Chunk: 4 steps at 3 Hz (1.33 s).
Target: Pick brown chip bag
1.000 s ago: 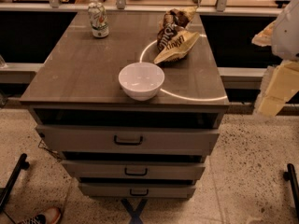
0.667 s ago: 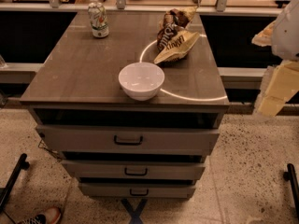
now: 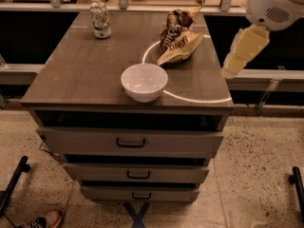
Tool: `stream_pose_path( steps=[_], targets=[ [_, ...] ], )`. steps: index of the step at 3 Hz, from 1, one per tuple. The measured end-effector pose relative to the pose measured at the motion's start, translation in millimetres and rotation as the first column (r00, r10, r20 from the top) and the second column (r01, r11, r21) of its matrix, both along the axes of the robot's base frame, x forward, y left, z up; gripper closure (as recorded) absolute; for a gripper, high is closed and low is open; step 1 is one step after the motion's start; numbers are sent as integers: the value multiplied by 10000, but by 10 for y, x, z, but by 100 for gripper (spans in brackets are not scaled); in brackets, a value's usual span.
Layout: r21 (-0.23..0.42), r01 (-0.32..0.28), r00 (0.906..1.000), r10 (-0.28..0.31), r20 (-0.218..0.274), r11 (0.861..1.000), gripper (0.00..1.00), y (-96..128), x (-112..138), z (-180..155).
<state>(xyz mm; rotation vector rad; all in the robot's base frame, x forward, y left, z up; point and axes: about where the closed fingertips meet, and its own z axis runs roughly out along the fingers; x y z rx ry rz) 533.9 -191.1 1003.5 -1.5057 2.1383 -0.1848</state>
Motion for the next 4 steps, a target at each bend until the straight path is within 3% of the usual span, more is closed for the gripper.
stream_pose_path(
  steps=[1,2,3,4],
  targets=[
    [629,453,9974,-487,539,9970,0,221,625,213],
    [2052,1420,9841,-1604,761,9684,0,352,1237,360],
    [3093,2680,9514,-3013,644,9124,0,343,1765,282],
    [4158,3752,9111,-4123,-6,8284,0,266,2141,66]
  ],
)
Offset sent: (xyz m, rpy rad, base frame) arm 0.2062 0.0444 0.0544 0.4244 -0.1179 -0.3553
